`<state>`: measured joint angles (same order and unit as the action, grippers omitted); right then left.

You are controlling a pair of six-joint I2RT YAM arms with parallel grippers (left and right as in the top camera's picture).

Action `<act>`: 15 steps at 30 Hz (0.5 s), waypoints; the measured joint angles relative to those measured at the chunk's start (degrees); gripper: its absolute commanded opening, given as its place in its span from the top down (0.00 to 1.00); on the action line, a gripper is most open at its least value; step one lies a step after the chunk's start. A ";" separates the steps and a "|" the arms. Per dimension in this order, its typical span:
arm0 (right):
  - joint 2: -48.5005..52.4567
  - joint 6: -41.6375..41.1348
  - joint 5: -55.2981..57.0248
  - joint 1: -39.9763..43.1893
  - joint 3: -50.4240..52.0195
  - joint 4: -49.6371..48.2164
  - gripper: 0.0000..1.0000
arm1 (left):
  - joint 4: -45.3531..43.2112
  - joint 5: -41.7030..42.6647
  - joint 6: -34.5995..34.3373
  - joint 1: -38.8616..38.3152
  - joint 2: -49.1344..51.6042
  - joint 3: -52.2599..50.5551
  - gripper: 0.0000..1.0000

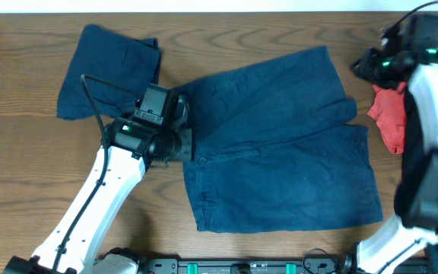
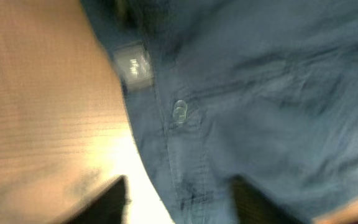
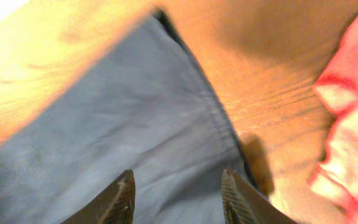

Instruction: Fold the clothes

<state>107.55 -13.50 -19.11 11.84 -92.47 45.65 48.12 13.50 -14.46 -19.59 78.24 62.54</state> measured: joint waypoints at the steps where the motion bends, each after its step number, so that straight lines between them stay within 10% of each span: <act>1: -2.78 0.24 -0.52 0.13 -0.15 1.55 0.68 | -2.64 -0.35 -0.17 0.00 0.28 0.00 0.94; 15: -13.22 1.01 -3.23 -3.82 -0.48 19.39 0.84 | -31.45 3.10 3.02 0.00 27.41 -0.13 0.94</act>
<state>94.32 -12.49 -22.35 8.01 -92.95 65.04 16.67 16.60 -11.44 -19.59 105.65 62.41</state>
